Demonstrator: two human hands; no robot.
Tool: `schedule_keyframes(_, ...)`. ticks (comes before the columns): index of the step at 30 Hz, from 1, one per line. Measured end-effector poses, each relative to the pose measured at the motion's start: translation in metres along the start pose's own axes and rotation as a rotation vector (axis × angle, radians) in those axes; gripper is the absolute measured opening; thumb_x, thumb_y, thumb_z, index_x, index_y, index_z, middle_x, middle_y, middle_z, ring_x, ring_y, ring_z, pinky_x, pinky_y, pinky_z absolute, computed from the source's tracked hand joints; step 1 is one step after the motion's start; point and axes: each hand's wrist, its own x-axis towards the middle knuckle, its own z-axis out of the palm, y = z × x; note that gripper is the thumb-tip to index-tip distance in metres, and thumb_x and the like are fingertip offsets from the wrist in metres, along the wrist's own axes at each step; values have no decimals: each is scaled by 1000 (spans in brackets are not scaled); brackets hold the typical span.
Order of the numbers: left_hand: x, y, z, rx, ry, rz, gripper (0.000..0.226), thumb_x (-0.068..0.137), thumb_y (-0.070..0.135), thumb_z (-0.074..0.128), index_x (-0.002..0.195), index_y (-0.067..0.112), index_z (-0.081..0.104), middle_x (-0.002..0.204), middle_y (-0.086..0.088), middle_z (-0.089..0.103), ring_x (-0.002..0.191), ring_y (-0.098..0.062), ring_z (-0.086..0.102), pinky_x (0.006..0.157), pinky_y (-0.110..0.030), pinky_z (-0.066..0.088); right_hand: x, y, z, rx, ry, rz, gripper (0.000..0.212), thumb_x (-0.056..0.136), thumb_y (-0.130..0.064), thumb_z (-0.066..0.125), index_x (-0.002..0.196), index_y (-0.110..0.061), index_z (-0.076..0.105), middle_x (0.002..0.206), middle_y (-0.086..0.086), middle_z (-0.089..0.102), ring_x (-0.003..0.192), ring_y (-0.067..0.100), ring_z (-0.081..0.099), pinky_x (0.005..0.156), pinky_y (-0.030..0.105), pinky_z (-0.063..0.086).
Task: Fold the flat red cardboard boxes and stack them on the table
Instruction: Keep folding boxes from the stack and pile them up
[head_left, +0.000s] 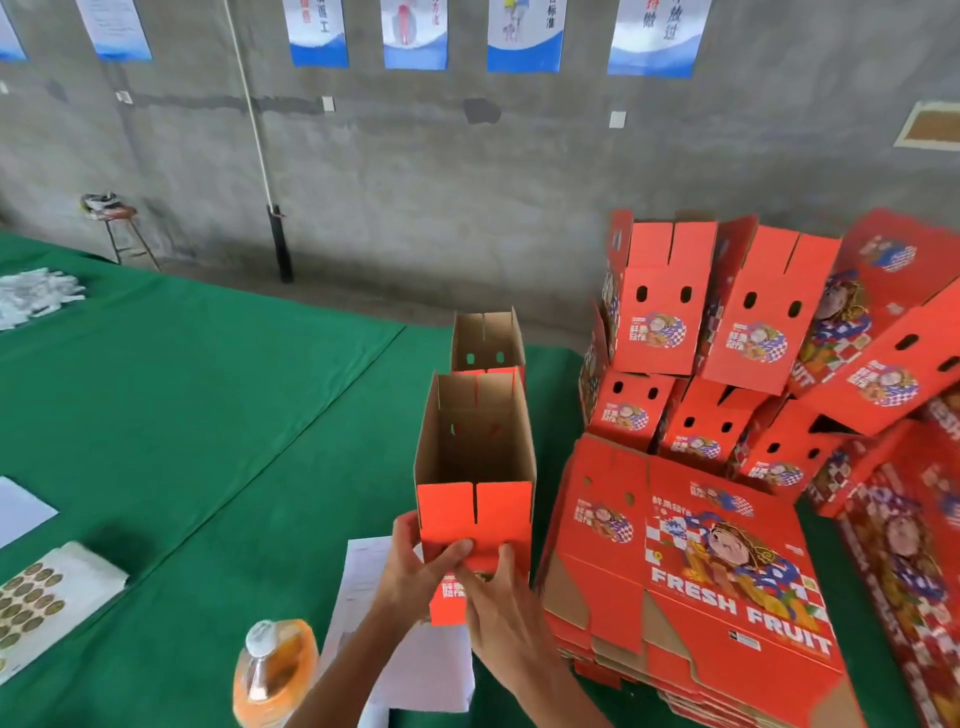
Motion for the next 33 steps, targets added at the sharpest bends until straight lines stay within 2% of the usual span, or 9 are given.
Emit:
schedule_keyframes(2, 21, -5, 3, 17, 6, -5, 80, 62, 60, 88, 124, 25, 51, 113, 5, 69, 98, 1, 68, 72, -18, 57, 17, 6, 4, -7, 55, 19, 84, 84, -35, 83, 147, -53, 31, 129, 12, 54, 94, 22, 73, 78, 33, 63)
schedule_keyframes(4, 43, -8, 7, 35, 5, -14, 76, 64, 60, 88, 122, 28, 52, 108, 10, 70, 96, -1, 69, 72, -18, 57, 36, 14, 6, -33, 39, 46, 83, 78, -36, 86, 145, -52, 38, 129, 11, 57, 92, 22, 74, 76, 33, 63)
schedule_keyframes(7, 82, -11, 13, 105, 23, -11, 54, 74, 42, 89, 115, 29, 56, 99, 16, 72, 91, -5, 70, 69, -17, 54, 66, 31, 18, 28, -82, 26, 70, 103, -28, 51, 154, -57, 13, 165, 17, 16, 134, 33, 54, 104, 40, 51)
schedule_keyframes(12, 133, 0, 24, 261, 109, 5, 28, 89, 24, 81, 107, 34, 62, 96, 10, 73, 85, -4, 70, 81, -39, 55, 106, 53, 20, 133, -91, -25, 59, 106, -26, 47, 159, -44, 28, 172, 9, -13, 148, 35, 38, 112, 41, 45)
schedule_keyframes(17, 139, 22, 45, 407, 342, 13, 69, 89, 15, 71, 149, 8, 38, 147, -20, 44, 131, -42, 44, 108, -53, 39, 118, 68, 10, 65, 9, -29, 57, 104, -27, 50, 158, -39, 34, 172, 3, 8, 141, 29, 44, 115, 37, 39)
schedule_keyframes(21, 108, 41, 69, 499, 436, 119, 97, 83, 13, 74, 160, 0, 17, 169, -21, 10, 151, -44, 19, 119, -58, 26, 106, 80, -6, 35, 8, 27, 58, 104, -28, 49, 158, -38, 32, 171, 5, 15, 144, 28, 39, 120, 38, 33)
schedule_keyframes(24, 87, 46, 83, 584, 456, 272, 102, 80, 16, 76, 161, 1, 17, 171, -20, 6, 157, -38, 9, 124, -58, 16, 91, 91, -20, 22, 14, 65, 58, 106, -28, 47, 160, -35, 29, 170, 7, 19, 148, 29, 35, 121, 40, 31)
schedule_keyframes(28, 56, 44, 117, 561, 175, 425, 77, 87, 9, 72, 154, 1, 36, 163, -19, 34, 151, -38, 31, 123, -51, 27, 51, 127, -37, 15, 36, 197, 58, 107, -31, 45, 162, -32, 28, 169, 6, 22, 152, 27, 30, 124, 42, 28)
schedule_keyframes(33, 12, 29, 169, 596, -192, -15, 66, 94, 23, 69, 153, 11, 39, 152, -10, 47, 141, -30, 45, 115, -46, 41, -26, 209, -57, -38, 8, 597, 62, 106, -42, 45, 162, -29, 20, 169, 9, 21, 157, 30, 19, 128, 47, 18)
